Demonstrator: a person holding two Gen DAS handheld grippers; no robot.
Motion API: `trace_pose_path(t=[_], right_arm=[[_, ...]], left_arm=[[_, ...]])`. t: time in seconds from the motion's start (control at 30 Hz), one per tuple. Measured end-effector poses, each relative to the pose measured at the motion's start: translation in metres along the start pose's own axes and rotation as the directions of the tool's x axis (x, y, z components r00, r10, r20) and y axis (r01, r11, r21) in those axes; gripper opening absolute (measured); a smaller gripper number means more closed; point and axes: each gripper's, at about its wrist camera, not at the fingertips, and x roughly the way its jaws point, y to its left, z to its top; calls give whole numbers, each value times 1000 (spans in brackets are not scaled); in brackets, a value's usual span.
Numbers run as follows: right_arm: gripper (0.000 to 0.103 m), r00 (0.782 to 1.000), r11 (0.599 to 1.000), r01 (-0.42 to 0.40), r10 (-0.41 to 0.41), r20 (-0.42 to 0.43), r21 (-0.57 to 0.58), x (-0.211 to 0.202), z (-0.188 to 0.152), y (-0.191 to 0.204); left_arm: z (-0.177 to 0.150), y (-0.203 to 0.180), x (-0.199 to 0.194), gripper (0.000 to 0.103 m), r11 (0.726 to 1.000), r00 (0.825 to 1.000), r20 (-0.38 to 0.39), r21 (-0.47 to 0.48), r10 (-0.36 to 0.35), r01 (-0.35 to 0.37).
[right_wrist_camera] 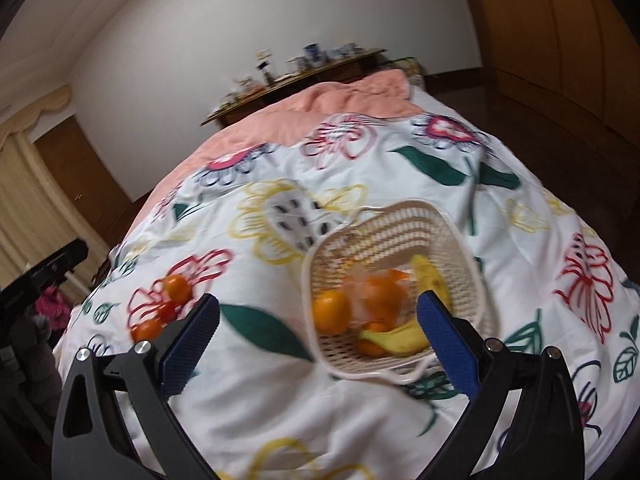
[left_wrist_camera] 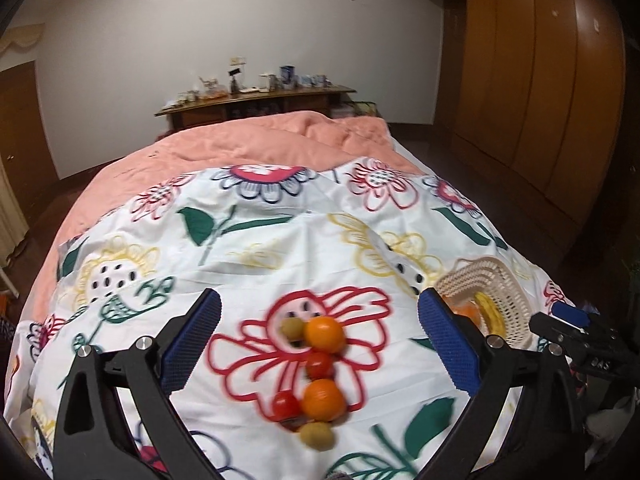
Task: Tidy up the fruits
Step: 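Move both tools back toward the remaining fruit pile, then lower the right tool onto a large orange and close it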
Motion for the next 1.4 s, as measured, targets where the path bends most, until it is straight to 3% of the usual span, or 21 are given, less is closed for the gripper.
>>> trace_pose_path(t=[0.33,0.6,0.67,1.0,1.4], right_arm=[[98,988,973,-131,112,-107,-190,12,-28,86],[98,975,920,-165,97,-202,-355,26,-64,134],[98,967,908,-179,92,-238,-379,30,-72,140],[98,974,858,-93,-27,-226,-505,37,-88,154],[98,964,856,-138,1,-265,-498,37,-78,164]], left_arm=[[-30,46,-11,100,997,998,-18,-46,63,-64],[-49,65,-4,100,993,995,-51,-74,89,-92],[-51,67,-2,100,993,995,-55,-80,87,-92],[-62,67,2,100,992,994,-65,-74,93,-98],[-70,85,5,100,988,993,-76,-121,91,-100]])
